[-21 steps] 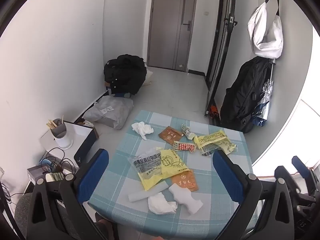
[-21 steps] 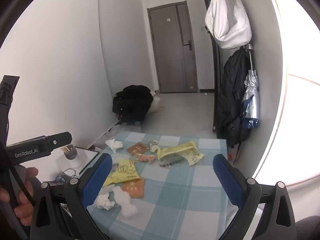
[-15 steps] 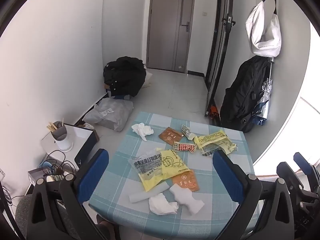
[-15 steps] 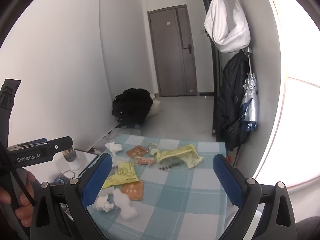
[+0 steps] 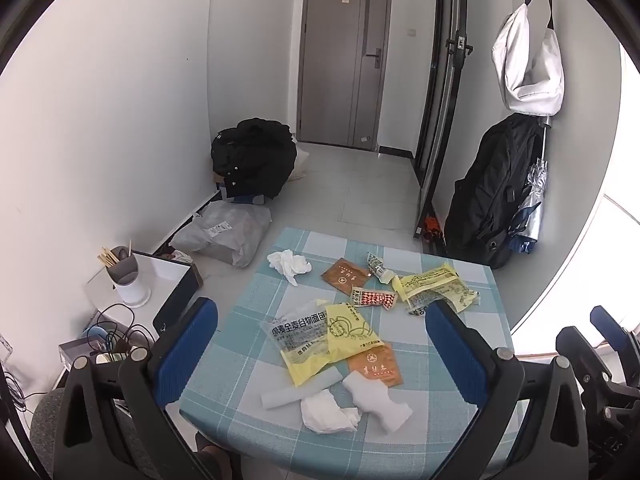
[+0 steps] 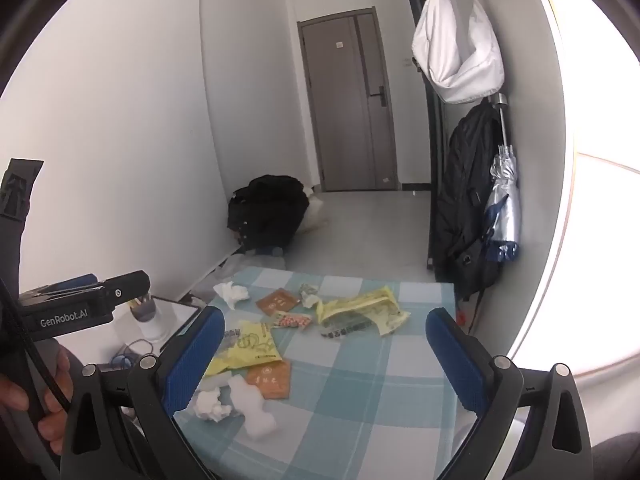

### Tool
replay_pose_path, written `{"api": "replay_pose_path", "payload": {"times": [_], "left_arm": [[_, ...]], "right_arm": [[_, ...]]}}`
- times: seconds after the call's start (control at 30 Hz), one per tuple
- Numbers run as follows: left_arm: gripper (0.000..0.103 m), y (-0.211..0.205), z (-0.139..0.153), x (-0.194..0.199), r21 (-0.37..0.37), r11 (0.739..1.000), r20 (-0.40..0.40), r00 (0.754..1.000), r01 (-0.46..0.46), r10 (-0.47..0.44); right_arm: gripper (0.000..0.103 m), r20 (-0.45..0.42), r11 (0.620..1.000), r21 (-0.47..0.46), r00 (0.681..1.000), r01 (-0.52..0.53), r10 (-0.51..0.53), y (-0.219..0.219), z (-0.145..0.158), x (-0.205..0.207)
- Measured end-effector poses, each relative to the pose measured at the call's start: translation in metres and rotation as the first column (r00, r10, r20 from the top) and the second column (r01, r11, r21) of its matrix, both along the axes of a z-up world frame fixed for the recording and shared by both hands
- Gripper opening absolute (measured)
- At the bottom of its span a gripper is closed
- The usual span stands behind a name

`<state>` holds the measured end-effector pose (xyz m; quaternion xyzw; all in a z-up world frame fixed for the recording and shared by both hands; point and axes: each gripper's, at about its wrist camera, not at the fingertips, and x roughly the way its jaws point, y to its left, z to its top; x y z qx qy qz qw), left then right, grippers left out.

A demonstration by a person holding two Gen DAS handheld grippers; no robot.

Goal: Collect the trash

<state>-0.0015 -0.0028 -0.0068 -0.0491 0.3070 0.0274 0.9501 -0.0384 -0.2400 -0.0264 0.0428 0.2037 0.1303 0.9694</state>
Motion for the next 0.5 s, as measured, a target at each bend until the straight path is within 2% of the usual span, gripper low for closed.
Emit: {"api": "replay_pose_path", "payload": {"times": [0.5], "left_arm": [[0.102,0.0025,0.0000,-0.0015,-0.003,1.000,0.000,1.000,0.000,0.000]], "right_arm": [[0.102,0.019,1.000,-0.025,1.000,0.006,-0.005,0.0032,0.0019,-0.0012]]}}
